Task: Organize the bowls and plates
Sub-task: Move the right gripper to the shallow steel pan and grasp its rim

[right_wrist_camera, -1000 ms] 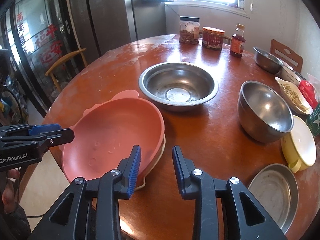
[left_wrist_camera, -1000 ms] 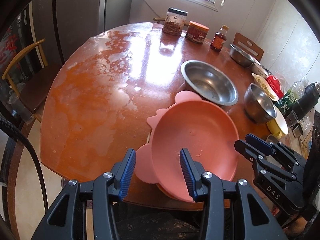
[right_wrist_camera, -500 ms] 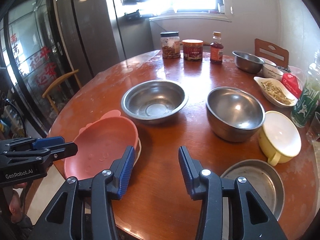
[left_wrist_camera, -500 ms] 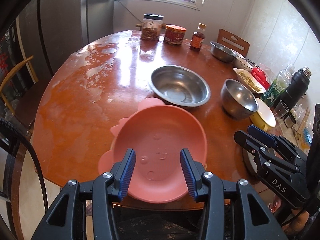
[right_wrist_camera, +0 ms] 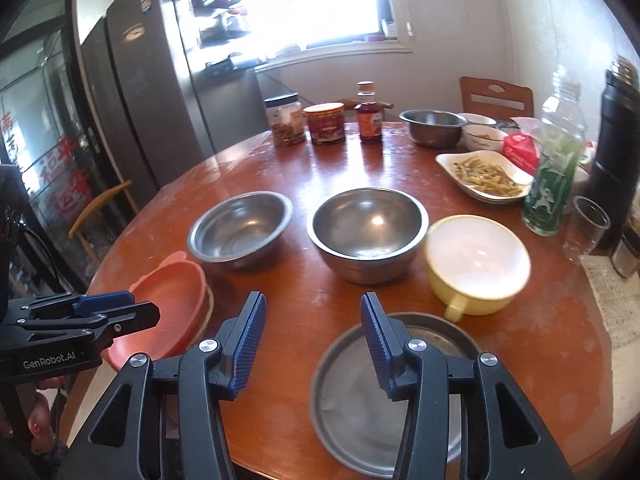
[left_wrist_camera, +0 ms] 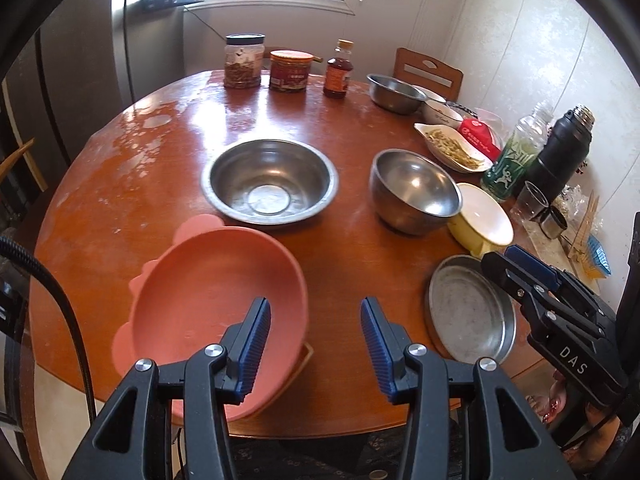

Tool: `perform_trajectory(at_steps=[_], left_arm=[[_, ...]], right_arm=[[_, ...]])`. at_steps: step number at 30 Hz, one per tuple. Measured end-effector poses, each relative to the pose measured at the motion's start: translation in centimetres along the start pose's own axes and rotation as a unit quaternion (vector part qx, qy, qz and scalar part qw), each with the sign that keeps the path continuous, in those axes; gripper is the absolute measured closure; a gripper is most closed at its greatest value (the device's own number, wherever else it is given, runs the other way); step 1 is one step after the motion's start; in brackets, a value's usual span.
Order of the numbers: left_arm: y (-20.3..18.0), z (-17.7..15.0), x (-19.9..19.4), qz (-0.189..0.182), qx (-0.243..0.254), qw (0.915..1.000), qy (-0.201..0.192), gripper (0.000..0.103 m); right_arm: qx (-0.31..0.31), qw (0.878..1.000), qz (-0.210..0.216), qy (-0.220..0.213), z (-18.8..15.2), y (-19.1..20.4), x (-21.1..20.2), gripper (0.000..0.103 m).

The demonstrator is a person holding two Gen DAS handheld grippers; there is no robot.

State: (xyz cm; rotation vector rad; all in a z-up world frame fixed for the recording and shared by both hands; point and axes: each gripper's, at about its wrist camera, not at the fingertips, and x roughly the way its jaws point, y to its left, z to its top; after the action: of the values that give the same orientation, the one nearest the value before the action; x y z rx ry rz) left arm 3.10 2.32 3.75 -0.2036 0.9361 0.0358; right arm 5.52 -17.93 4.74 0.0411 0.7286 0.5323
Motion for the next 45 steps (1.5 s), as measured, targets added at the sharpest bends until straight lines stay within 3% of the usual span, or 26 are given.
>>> perform_trajectory(at_steps=[16,28,31,45], left_arm=[[-6.2,0.0,4.1,-0.032,0.046,0.9979,0.033,0.056],[-8.1,-0.5,7.2,-0.050,0.049,0.9959,0.057,0.056],[-8.1,-0.9,8.2,-0.055,0.044,0.9950,0.070,0.056],[-9.2,-1.7,9.7,-0.041,0.061,0.9938,0.084,0.056]], right_arm=[[0.051,0.996,-0.068,0.016,-2.5,-8.1,-1.8,0.052],[0.056,0.993,-0.081,0.062,-4.5,-9.9,-0.4,0.053],[0.054,0.993,-0.077,0.075,-5.1,-9.9,0.2,0.061],[0.064,0.990,-0.073,0.101,-6.3,-9.9,1.9,0.067]])
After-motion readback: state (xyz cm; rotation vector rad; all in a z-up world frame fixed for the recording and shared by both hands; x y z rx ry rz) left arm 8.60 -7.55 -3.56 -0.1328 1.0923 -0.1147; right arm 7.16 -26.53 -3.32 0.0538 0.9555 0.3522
